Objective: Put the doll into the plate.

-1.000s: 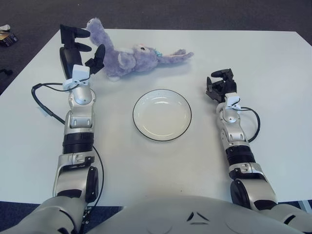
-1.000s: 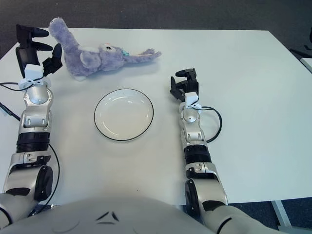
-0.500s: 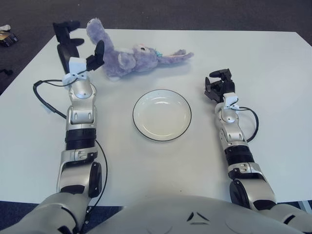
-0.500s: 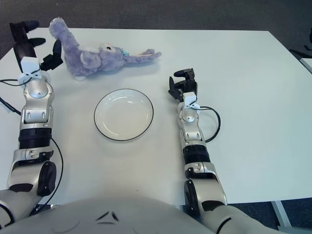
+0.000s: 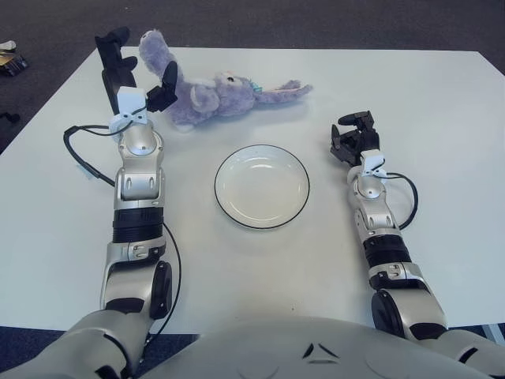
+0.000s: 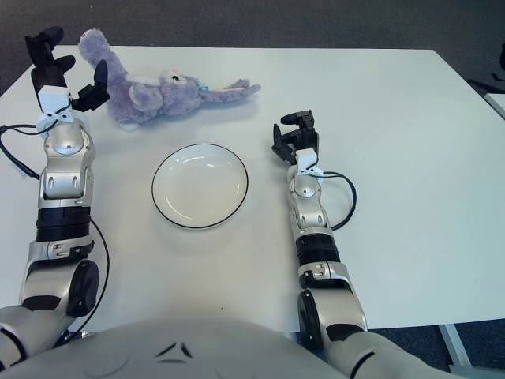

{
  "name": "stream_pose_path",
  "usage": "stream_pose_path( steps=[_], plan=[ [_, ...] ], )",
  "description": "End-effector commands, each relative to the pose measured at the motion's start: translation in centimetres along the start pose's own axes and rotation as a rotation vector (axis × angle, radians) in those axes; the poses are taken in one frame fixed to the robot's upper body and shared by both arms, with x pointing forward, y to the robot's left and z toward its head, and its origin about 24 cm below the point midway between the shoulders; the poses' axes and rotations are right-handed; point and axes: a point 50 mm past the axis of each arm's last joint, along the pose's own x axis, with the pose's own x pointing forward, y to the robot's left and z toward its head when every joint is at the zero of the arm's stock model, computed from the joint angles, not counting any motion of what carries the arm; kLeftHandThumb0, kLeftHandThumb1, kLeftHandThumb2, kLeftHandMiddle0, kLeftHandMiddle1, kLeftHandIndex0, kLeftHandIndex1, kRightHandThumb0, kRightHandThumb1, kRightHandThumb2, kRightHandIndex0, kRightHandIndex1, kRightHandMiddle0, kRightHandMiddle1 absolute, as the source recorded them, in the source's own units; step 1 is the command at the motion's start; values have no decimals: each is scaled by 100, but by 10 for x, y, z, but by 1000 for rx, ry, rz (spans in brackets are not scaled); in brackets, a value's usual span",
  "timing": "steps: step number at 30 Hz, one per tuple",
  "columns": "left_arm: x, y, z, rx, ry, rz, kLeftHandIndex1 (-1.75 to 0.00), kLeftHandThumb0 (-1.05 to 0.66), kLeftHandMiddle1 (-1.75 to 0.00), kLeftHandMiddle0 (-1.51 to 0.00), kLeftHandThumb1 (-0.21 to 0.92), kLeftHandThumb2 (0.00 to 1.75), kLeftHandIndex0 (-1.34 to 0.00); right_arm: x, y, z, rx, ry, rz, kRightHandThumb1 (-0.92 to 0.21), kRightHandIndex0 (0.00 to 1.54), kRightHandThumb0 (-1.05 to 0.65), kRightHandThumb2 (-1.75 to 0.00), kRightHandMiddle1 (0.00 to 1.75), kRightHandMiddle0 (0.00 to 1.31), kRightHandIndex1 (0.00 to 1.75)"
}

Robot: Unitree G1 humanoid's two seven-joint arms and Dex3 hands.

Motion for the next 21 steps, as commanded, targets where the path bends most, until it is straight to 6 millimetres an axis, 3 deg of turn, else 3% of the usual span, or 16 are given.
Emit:
stream_pose_path(
  steps=[1, 6, 13, 21],
  plan=[
    [6, -4, 9, 6, 33, -55, -58, -62, -85, 0, 77, 56, 0, -10, 0, -20, -17, 94, 10, -70, 45, -1, -82, 170, 14, 163],
    [9, -7, 11, 13, 95, -88, -61, -64, -83, 0, 80, 53, 0, -9, -1, -20, -22, 98, 11, -69, 45, -1, -82, 170, 14, 163],
    [16, -15, 10, 2, 198, -136, -82, -66, -83, 0, 80, 51, 0, -9, -2, -21, -29, 100, 14, -67, 45, -1, -87, 172, 14, 164],
    [26, -18, -2, 15, 252, -200, -71, -70, -74, 0, 82, 49, 0, -8, -3, -21, -33, 100, 17, -65, 45, -1, -90, 173, 13, 166]
  ],
)
